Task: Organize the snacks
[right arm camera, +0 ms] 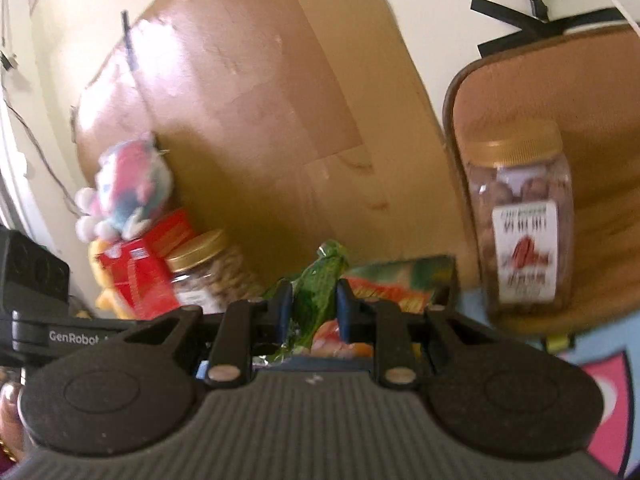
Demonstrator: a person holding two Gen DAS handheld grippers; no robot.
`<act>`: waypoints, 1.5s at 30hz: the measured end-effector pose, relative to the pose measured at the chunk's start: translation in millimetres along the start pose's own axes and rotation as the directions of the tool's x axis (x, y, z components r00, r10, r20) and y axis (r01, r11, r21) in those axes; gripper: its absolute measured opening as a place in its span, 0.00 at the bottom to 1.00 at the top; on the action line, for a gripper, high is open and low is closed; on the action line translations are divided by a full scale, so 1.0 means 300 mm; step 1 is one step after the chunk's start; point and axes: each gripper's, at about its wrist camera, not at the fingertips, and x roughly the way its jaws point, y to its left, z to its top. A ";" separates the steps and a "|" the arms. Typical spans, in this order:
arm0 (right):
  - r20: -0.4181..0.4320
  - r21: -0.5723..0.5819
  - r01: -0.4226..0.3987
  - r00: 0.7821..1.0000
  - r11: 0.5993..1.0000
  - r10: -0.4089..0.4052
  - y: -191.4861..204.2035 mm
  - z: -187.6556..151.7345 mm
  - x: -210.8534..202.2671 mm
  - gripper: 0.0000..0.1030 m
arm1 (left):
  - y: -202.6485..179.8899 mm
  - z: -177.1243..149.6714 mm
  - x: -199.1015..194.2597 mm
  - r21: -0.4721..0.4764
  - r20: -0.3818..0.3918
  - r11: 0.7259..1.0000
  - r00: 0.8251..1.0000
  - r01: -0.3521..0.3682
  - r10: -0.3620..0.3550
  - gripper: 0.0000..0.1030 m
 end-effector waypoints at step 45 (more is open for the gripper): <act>0.035 -0.045 0.260 0.965 0.965 -0.259 0.110 -0.208 -0.110 0.46 | -0.132 -0.212 -0.086 0.165 0.063 0.928 0.942 -0.335 0.329 0.64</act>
